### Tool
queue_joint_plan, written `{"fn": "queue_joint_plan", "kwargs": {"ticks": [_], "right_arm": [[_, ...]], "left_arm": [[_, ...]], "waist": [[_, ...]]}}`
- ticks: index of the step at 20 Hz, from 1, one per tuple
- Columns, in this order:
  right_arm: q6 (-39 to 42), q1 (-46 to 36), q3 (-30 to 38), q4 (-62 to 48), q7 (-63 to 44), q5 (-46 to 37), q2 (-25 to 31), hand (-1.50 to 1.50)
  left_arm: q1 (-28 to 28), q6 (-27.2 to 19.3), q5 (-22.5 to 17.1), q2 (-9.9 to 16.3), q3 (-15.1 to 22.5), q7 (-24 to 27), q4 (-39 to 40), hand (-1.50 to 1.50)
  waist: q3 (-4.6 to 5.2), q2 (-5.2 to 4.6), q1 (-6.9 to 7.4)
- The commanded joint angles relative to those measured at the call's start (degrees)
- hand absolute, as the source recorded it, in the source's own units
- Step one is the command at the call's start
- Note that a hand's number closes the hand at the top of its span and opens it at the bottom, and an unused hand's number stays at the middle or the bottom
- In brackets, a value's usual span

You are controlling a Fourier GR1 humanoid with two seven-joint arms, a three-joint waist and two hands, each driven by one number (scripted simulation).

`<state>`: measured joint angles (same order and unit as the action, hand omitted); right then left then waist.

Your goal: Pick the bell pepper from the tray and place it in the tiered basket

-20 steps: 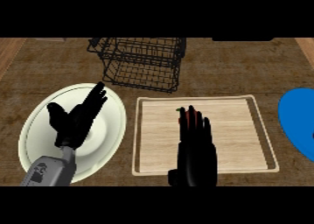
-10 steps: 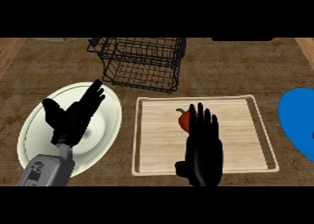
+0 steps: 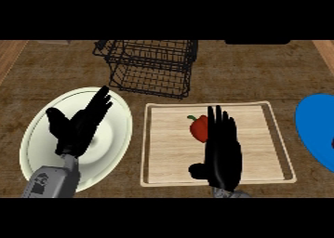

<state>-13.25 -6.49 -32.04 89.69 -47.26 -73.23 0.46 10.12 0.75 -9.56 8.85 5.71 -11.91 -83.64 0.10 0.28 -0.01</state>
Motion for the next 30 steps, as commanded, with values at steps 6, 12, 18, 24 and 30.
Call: {"fn": "queue_joint_plan", "kwargs": {"ticks": [6,12,18,24,30], "right_arm": [[-7.9,-5.4,3.4,-12.9,2.5,3.7,-0.5,-1.5],[-4.6,-7.6,9.0,-14.1,7.3,6.2,-0.5,-1.5],[-6.4,-11.5,10.0,-19.9,9.4,8.7,-0.5,-1.5],[-14.0,-9.9,5.1,-26.6,18.0,12.2,-0.4,1.5],[-12.6,-12.8,5.9,-26.3,17.9,10.4,-0.4,1.5]], "left_arm": [[-2.9,1.1,1.9,-1.8,0.0,1.0,-1.3,0.0],[-1.2,2.6,0.3,0.1,-2.4,-5.2,-5.3,0.0],[-0.5,1.3,3.3,-3.4,-0.7,-1.4,-0.8,0.0],[0.4,2.9,2.3,-2.5,-2.3,-0.9,-0.1,0.0],[1.2,2.6,3.3,-2.4,-2.9,-1.3,1.0,0.0]], "waist": [[-0.11,-0.33,0.33],[-0.11,-0.26,0.22],[-0.1,-0.34,0.19],[-0.13,-0.44,0.57],[-0.11,-0.36,0.3]]}}
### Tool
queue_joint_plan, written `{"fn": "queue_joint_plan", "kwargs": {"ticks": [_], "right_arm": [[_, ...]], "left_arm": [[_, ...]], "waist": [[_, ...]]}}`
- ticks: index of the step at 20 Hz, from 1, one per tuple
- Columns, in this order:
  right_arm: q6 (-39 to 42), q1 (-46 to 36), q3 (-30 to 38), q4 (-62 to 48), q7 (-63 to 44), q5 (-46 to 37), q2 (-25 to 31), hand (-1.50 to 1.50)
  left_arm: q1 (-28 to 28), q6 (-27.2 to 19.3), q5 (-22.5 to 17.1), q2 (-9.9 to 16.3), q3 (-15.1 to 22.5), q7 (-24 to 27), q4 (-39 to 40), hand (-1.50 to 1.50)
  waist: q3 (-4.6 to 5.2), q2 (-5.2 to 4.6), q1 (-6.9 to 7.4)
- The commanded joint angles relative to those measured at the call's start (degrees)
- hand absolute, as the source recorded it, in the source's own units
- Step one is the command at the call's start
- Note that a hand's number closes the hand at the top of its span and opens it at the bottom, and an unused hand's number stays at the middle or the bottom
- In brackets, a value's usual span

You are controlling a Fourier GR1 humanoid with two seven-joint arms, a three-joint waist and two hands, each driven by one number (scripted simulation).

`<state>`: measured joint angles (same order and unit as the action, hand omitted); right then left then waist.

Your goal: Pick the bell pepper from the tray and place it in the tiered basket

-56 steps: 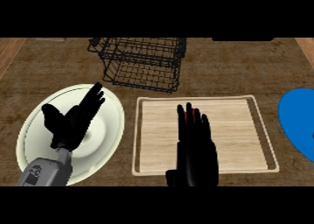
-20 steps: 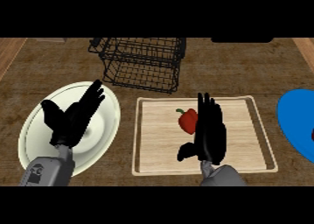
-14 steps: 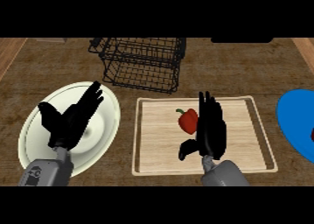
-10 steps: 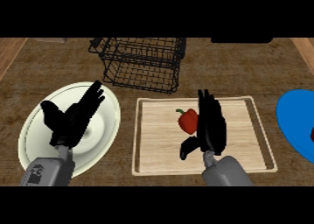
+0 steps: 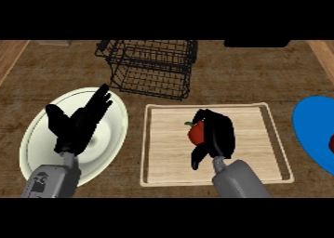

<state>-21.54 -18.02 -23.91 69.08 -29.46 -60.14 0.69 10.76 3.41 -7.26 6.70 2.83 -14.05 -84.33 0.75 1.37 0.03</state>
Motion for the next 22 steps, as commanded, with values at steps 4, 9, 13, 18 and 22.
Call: {"fn": "queue_joint_plan", "kwargs": {"ticks": [4,9,13,18,22], "right_arm": [[-9.4,-0.2,-6.5,-3.6,-2.9,-2.3,-0.6,1.5],[-4.6,6.2,-7.3,5.3,-11.4,-4.1,-0.6,1.5],[5.3,9.2,-8.9,6.9,-28.1,-3.2,-0.6,1.5],[6.5,6.2,-16.5,25.0,-46.4,-5.4,-0.6,1.5],[10.0,4.2,-19.1,37.7,-51.9,-9.7,-0.6,1.5]], "left_arm": [[-1.7,1.0,0.2,-0.2,-0.4,1.9,-0.2,0.0],[-0.4,-2.1,2.1,-2.4,1.2,-0.3,-0.9,0.0],[-1.5,-1.5,1.9,-1.5,0.5,0.1,-0.3,0.0],[-3.5,1.2,0.0,-0.5,-0.6,2.7,-0.1,0.0],[-2.7,1.1,0.7,0.1,-1.1,2.6,1.1,0.0]], "waist": [[-0.75,-1.4,0.41],[-0.72,-1.19,-0.28],[-0.56,-0.93,-0.82],[-0.62,-0.8,-0.37],[-0.59,-0.7,-1.09]]}}
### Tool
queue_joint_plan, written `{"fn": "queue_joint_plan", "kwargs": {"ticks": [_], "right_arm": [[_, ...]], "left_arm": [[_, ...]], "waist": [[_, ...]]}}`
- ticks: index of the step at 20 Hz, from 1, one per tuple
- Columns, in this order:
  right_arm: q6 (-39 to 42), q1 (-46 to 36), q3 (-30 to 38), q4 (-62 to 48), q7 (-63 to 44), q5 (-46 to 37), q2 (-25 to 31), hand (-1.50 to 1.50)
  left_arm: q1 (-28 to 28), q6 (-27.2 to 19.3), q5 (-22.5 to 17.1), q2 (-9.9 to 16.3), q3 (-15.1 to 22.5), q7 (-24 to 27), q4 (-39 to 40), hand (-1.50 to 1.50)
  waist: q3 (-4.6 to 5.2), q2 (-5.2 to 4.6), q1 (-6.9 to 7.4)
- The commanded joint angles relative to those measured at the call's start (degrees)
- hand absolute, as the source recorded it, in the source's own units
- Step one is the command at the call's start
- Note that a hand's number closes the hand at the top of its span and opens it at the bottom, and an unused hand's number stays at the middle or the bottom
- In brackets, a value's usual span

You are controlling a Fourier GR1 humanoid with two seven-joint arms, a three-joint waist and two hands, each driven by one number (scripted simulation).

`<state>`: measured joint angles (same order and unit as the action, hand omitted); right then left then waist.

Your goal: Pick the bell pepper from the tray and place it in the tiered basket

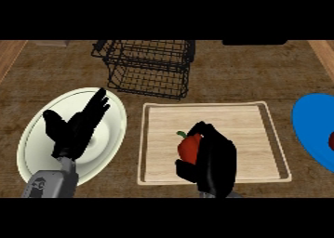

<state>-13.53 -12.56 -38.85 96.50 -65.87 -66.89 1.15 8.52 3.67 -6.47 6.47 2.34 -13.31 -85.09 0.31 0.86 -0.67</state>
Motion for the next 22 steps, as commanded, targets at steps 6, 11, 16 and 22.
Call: {"fn": "queue_joint_plan", "kwargs": {"ticks": [6,11,16,22], "right_arm": [[13.1,-11.2,-6.1,18.6,-19.3,-12.6,-1.1,1.5],[20.2,-21.0,-0.4,20.9,-19.3,-10.0,-1.1,1.5],[27.4,-31.0,8.2,17.5,-16.5,-5.5,-1.1,1.5],[27.8,-41.9,15.8,4.8,-15.7,0.2,-1.1,1.5]], "left_arm": [[3.0,0.4,-0.6,0.2,-1.2,-0.6,2.7,0.0],[1.4,0.5,0.4,-0.2,0.6,-1.1,0.7,0.0],[1.4,1.1,-0.8,-0.6,0.1,-0.4,0.5,0.0],[0.4,-1.2,2.1,-2.7,2.9,-0.4,-0.8,0.0]], "waist": [[-0.11,-0.33,0.02],[-0.07,-0.3,1.09],[-0.03,-0.42,1.56],[-0.11,-0.55,2.95]]}}
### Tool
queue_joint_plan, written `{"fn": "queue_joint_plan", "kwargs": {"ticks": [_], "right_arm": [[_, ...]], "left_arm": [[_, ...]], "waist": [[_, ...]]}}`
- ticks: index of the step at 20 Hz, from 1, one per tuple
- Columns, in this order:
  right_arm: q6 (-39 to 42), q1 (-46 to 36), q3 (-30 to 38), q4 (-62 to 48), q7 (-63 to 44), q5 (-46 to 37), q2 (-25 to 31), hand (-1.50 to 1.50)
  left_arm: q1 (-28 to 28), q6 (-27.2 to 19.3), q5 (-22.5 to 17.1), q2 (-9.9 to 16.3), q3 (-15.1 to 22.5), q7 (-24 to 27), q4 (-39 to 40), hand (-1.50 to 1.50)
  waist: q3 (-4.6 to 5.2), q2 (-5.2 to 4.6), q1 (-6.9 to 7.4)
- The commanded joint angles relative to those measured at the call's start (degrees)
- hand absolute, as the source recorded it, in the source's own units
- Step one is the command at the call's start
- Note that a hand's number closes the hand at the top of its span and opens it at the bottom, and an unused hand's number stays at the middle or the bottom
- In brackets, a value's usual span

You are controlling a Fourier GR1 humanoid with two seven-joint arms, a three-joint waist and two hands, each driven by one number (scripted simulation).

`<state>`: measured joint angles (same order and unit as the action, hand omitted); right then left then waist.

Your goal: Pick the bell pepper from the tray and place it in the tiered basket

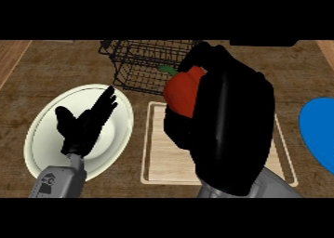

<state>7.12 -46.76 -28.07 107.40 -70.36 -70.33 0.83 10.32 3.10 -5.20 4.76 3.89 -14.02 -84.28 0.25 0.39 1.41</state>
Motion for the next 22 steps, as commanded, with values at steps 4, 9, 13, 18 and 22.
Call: {"fn": "queue_joint_plan", "kwargs": {"ticks": [4,9,13,18,22], "right_arm": [[5.0,-17.6,11.5,-16.0,-10.9,6.6,-0.8,1.5],[-1.5,-26.5,18.5,-29.6,-7.6,8.0,-0.8,1.5],[-7.5,-28.8,23.6,-40.6,-0.9,7.3,-0.8,1.5],[-18.6,-31.2,25.1,-53.3,5.4,9.9,-0.8,1.5],[-26.1,-32.7,27.0,-61.5,8.8,11.8,-0.8,1.5]], "left_arm": [[2.1,0.9,-0.5,0.8,-0.6,-0.8,0.4,0.0],[3.2,2.2,-1.0,0.8,-0.6,0.0,1.8,0.0],[1.3,2.1,-0.7,1.0,-0.7,0.6,0.8,0.0],[3.3,0.5,0.2,0.2,-0.5,-0.3,0.7,0.0],[1.0,2.8,-0.9,0.7,0.4,-0.9,-0.5,0.0]], "waist": [[0.0,-0.48,1.34],[-0.04,-0.94,1.76],[-0.13,-1.0,1.33],[-0.14,-1.3,2.08],[-0.15,-1.47,3.15]]}}
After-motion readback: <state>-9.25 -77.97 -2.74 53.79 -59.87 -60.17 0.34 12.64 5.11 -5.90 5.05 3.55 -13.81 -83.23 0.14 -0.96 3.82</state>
